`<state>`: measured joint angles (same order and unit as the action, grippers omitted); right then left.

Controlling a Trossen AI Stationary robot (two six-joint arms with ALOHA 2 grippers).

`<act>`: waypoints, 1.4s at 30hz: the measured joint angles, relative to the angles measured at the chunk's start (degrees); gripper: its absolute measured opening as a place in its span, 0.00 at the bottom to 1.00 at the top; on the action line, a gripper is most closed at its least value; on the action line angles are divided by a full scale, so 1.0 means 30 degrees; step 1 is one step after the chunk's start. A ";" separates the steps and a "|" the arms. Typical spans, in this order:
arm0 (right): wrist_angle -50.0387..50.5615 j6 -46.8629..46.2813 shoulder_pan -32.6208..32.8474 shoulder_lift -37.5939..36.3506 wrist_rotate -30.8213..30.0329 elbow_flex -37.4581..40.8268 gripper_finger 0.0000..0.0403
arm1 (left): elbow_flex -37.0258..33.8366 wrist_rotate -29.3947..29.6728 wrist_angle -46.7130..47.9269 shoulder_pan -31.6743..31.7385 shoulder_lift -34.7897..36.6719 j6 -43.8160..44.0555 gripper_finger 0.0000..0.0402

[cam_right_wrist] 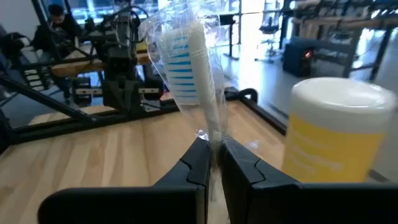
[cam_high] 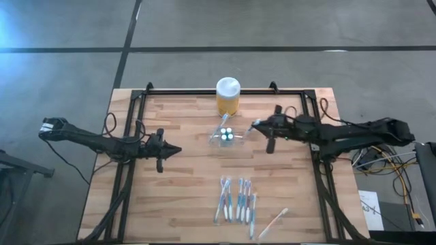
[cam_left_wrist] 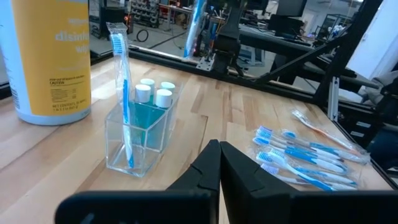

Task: Pick & Place toothbrushing station
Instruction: Put the blue toothbrush into the right of the transparent organizer

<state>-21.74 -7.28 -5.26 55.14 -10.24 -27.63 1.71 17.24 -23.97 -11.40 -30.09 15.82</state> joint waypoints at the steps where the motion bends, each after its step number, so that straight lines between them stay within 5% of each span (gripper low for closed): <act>1: -0.0189 -0.0091 -0.0340 0.0661 0.0356 -0.0207 0.04 | -0.0007 0.0000 0.0000 0.0006 0.0000 0.0076 0.02; 12: -0.2584 -0.1543 -0.2076 0.5681 0.0641 -0.0387 0.04 | -0.0043 0.0004 0.0146 0.0006 0.0000 0.0183 0.02; 33: -0.3379 -0.3959 -0.2157 0.9465 0.0373 -0.0466 0.04 | -0.0044 0.0014 0.0139 0.0006 -0.0003 0.0273 0.03; 42: -0.2788 -0.3878 -0.2142 0.9557 0.0453 -0.0909 0.24 | -0.0051 0.0014 0.0146 -0.0001 -0.0022 0.0272 0.02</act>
<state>-30.11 -18.92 -11.68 83.81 -8.88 -30.36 1.56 17.28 -23.53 -11.40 -30.15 16.64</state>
